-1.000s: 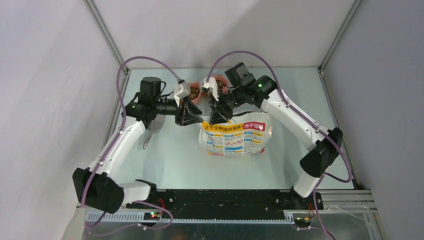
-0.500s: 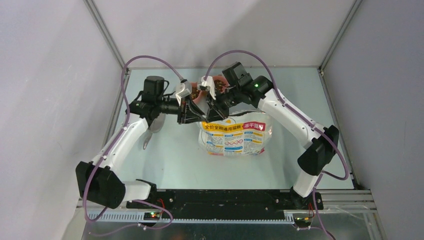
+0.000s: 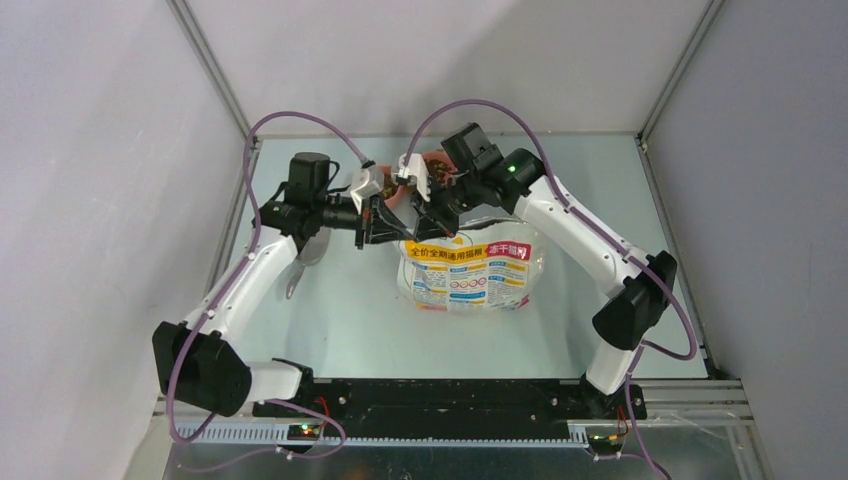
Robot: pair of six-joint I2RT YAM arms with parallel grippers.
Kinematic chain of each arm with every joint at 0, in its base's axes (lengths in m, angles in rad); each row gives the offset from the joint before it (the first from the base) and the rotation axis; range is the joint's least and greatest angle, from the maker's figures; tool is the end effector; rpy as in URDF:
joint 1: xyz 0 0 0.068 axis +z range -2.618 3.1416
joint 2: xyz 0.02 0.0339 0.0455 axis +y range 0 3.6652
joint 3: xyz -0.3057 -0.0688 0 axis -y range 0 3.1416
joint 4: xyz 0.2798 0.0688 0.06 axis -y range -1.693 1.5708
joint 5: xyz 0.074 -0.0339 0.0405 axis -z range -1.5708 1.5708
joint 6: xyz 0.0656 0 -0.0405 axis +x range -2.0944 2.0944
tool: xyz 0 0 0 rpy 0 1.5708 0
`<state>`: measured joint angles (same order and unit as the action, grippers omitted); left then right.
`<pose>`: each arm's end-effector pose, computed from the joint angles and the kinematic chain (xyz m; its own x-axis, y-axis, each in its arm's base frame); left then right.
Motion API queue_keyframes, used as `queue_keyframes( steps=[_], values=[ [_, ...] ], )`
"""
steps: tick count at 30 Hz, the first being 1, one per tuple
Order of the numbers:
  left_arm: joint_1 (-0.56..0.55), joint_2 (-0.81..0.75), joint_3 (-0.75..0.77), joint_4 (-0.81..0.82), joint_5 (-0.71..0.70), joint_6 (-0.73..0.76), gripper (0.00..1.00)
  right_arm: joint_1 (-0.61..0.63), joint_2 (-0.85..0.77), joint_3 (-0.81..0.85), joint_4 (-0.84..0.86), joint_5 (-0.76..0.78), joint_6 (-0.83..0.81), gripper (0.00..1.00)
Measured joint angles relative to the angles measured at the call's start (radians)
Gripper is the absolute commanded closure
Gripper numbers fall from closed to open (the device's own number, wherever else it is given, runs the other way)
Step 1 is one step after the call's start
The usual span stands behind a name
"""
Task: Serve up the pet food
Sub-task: Close the pet food bag at the center of the board.
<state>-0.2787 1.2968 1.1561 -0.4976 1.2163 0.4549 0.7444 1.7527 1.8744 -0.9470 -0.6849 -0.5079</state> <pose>0.2719 -0.1418 0.3703 -0.1545 0.2028 -0.9670 0.9879 0.0416 -0.1491 0.2884 0.3221 0.4160 -0.0635 -0.5706 -0.8188 -0.9971 0.0016 0.0762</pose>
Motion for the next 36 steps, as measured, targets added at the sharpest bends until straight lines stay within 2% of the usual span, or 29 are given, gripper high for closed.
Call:
queue_keyframes(
  steps=[11,15,19,31,36],
  values=[
    [0.032,-0.02,-0.027,0.034,-0.032,-0.002,1.0,-0.012,0.009,0.038,-0.073,0.058,-0.053,0.9],
    [0.066,-0.021,-0.036,0.023,-0.068,-0.002,1.0,-0.072,-0.014,0.031,-0.143,0.095,-0.056,0.92],
    [0.075,-0.021,-0.036,0.025,-0.084,-0.002,1.0,-0.124,-0.07,-0.016,-0.176,0.121,-0.065,1.0],
    [0.074,-0.021,-0.014,0.051,-0.055,-0.006,1.0,-0.178,-0.214,-0.206,-0.041,0.126,-0.071,1.0],
    [0.108,-0.021,-0.01,0.026,-0.116,-0.003,1.0,-0.265,-0.337,-0.32,-0.055,0.22,-0.088,1.0]
  ],
)
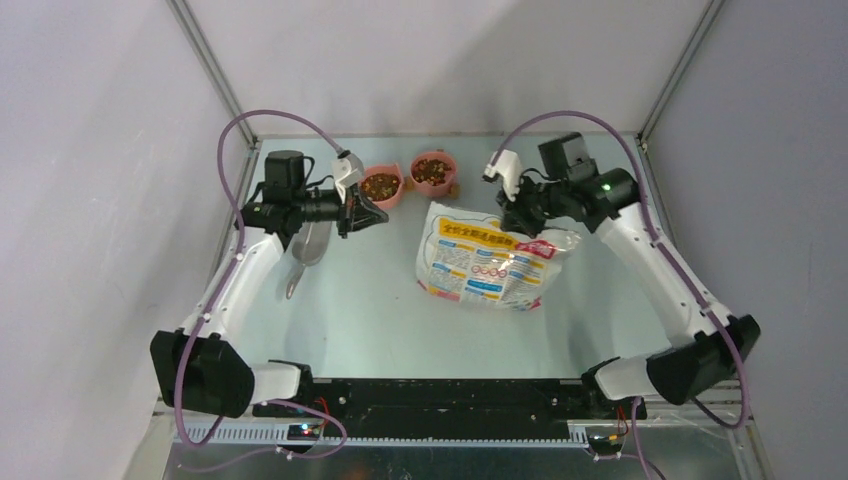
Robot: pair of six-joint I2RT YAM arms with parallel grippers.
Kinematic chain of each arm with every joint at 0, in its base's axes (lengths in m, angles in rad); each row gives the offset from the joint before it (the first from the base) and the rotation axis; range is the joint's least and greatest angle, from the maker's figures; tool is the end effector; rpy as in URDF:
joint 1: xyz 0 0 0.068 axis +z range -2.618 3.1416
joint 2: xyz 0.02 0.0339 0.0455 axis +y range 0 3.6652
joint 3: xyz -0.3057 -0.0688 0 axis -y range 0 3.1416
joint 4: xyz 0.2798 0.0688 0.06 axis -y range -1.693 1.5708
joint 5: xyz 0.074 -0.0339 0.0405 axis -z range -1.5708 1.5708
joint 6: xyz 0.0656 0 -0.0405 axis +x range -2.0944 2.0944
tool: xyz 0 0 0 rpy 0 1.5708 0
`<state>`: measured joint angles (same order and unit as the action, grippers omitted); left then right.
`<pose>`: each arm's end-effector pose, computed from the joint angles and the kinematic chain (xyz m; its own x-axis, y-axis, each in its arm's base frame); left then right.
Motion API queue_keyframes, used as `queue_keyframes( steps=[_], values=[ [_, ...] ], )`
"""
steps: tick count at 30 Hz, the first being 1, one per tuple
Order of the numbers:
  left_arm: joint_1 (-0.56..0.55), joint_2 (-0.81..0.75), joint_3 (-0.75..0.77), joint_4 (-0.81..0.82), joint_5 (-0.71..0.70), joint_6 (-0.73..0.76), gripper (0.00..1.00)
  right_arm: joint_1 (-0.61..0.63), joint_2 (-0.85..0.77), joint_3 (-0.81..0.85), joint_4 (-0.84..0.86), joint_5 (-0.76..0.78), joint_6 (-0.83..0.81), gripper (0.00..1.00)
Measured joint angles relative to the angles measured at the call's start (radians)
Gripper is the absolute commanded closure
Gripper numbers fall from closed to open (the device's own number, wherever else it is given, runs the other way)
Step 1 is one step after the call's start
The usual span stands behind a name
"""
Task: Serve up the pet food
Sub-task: Close the pet food bag at the center of the board.
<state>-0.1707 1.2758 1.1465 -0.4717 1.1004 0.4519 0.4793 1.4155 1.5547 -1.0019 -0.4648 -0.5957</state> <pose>0.2876 -0.1089 0.3708 -0.1513 0.2269 -0.9621 0.9644 0.2475 -0.0933 0.2773 0.1772 0.4130 -0.1815 -0.6596 -0.7294 -0.9335 0.3487 -0.0831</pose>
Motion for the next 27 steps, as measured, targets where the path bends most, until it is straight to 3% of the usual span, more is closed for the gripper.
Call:
queue_keyframes(
  steps=[5,9,12,18,27],
  values=[
    [0.031,0.0,-0.002,-0.014,-0.051,-0.002,1.0,-0.056,-0.085,-0.036,-0.047,0.107,-0.026,1.0],
    [0.03,0.0,0.017,-0.033,-0.048,-0.021,0.59,-0.047,-0.084,-0.02,-0.074,0.117,-0.033,1.0],
    [0.02,0.0,0.056,-0.023,-0.035,-0.062,0.44,0.015,-0.038,0.022,-0.093,0.095,-0.032,1.0],
    [-0.074,0.0,0.072,0.074,-0.033,-0.148,0.34,0.11,0.032,0.059,-0.094,0.014,-0.015,1.0],
    [-0.164,0.0,0.067,0.163,-0.047,-0.172,0.3,0.132,0.071,0.088,-0.078,-0.155,0.01,1.0]
  ],
)
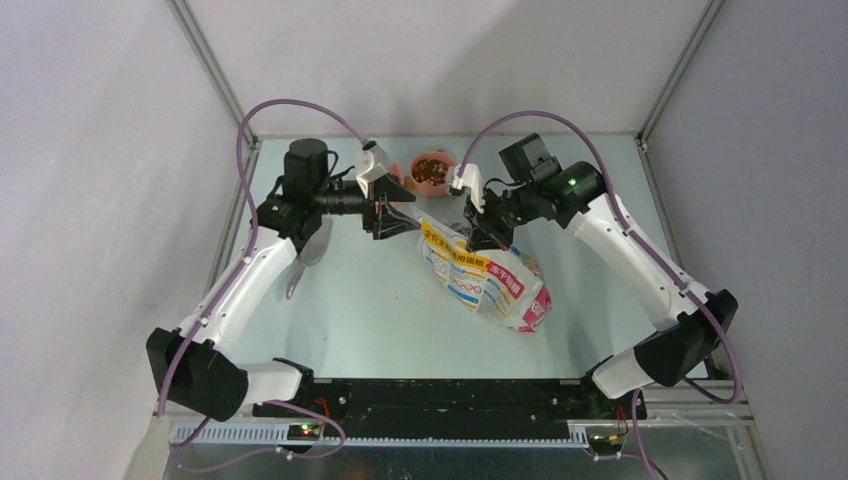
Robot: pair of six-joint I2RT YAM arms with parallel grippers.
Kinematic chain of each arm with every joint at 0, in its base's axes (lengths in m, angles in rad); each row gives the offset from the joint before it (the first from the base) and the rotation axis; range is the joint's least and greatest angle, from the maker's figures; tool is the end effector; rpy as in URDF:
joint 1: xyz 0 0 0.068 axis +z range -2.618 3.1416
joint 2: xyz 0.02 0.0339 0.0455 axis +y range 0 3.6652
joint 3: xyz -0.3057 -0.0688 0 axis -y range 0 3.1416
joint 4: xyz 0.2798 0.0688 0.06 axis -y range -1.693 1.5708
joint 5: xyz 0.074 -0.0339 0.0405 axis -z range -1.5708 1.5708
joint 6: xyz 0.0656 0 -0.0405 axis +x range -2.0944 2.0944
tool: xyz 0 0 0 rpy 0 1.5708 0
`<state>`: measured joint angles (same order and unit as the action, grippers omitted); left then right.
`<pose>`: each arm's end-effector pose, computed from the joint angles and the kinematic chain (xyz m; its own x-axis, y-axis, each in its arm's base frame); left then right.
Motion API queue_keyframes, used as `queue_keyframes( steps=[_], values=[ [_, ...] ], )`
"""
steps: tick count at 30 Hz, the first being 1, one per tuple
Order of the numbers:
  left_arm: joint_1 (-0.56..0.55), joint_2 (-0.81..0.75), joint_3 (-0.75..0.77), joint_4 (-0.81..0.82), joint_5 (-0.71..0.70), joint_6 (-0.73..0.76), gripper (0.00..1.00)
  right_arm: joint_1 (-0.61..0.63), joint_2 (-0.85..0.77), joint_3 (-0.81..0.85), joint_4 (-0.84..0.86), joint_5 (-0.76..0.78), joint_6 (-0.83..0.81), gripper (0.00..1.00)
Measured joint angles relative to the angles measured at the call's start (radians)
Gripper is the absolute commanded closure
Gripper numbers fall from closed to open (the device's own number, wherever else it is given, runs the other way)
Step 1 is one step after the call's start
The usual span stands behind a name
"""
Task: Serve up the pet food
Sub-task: Close the pet food bag at the center of the board.
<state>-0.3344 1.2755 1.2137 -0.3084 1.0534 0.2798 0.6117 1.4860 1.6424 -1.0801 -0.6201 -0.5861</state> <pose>0.2772 -0.1567 0.4101 -0.0723 0.1697 -0.9828 0.9860 0.1607 -0.0448 0.2548 0.2253 0.4193 -0.1270 -0.6389 -0.7587 -0.9896 0.1340 0.0528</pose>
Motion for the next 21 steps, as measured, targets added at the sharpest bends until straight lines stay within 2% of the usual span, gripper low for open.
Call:
queue_keyframes(
  steps=[10,15,21],
  values=[
    [-0.014,0.0,0.018,-0.015,0.051,0.01,0.25,0.018,0.039,0.043,-0.072,-0.079,-0.035,1.0],
    [-0.076,0.015,0.023,-0.023,0.105,0.02,0.25,0.018,0.042,0.048,-0.082,-0.085,-0.047,1.0],
    [-0.134,0.085,0.048,-0.154,0.146,0.111,0.25,0.008,0.042,0.048,-0.082,-0.087,-0.047,1.0]
  ],
)
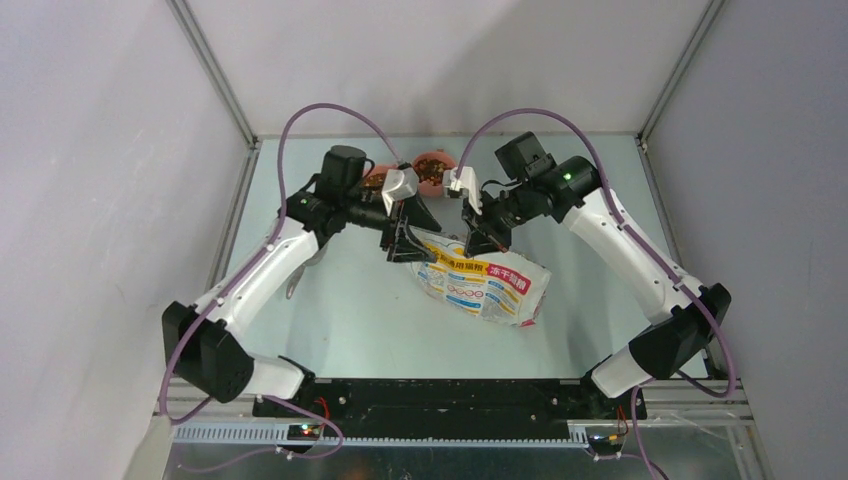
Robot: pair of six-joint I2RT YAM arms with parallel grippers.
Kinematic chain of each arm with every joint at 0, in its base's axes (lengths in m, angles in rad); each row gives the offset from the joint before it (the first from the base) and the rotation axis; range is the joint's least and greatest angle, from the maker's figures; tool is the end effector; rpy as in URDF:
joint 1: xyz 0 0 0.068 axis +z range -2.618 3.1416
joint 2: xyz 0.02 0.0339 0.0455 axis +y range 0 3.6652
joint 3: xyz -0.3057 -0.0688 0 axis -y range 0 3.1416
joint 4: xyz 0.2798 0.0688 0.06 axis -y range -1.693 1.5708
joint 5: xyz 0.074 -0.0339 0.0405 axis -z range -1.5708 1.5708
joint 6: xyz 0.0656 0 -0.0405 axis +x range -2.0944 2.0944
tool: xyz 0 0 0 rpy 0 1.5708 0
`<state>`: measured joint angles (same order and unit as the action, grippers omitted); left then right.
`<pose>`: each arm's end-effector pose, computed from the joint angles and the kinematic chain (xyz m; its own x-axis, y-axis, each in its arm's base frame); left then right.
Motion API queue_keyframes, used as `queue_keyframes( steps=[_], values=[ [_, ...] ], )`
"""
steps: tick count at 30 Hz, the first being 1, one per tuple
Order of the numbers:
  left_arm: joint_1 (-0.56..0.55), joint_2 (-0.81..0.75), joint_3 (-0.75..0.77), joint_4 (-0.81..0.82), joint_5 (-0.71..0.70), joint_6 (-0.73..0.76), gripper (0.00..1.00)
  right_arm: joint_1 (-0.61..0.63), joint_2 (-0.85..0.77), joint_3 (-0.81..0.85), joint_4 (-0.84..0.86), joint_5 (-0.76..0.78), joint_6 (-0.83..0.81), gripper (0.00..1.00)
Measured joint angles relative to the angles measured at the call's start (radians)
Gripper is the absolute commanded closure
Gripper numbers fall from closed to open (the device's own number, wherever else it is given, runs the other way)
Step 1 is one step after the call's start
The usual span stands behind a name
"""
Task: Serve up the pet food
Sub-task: Close the pet food bag at the center of the board.
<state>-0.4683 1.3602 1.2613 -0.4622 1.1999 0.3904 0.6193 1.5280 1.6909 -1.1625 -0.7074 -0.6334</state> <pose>0.2608 -0.2005 0.3925 -0.1089 0.2097 -0.9717 0.9832 -0.1217 -0.1364 0.2523 0.2322 0.4193 -0.1217 -0.6392 -0.7593 -0.9917 0.0454 0.1207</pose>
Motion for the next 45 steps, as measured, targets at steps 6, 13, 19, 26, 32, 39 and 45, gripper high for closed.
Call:
queue_keyframes(
  steps=[6,13,19,26,32,39,45],
  values=[
    [-0.011,0.05,0.032,-0.066,-0.06,0.062,0.32,-0.002,0.0,0.0,0.003,-0.001,-0.003,1.0],
    [-0.014,0.096,0.091,-0.103,-0.116,0.092,0.45,-0.002,0.0,0.0,0.003,-0.001,-0.004,1.0],
    [-0.014,0.148,0.13,-0.213,-0.116,0.19,0.62,-0.011,0.0,0.0,0.005,-0.002,-0.004,1.0],
    [-0.017,0.229,0.239,-0.385,-0.121,0.33,1.0,-0.028,0.0,0.0,0.006,-0.008,-0.01,1.0],
    [-0.013,0.219,0.247,-0.412,-0.132,0.356,1.0,-0.053,0.002,0.002,0.005,-0.027,-0.015,1.0],
    [0.029,0.084,0.141,-0.398,-0.162,0.369,1.0,-0.047,0.064,0.058,0.024,-0.071,-0.033,1.0],
    [0.066,0.006,0.067,-0.35,-0.185,0.35,1.0,-0.026,0.122,0.124,0.01,-0.079,-0.063,0.98]
  ],
)
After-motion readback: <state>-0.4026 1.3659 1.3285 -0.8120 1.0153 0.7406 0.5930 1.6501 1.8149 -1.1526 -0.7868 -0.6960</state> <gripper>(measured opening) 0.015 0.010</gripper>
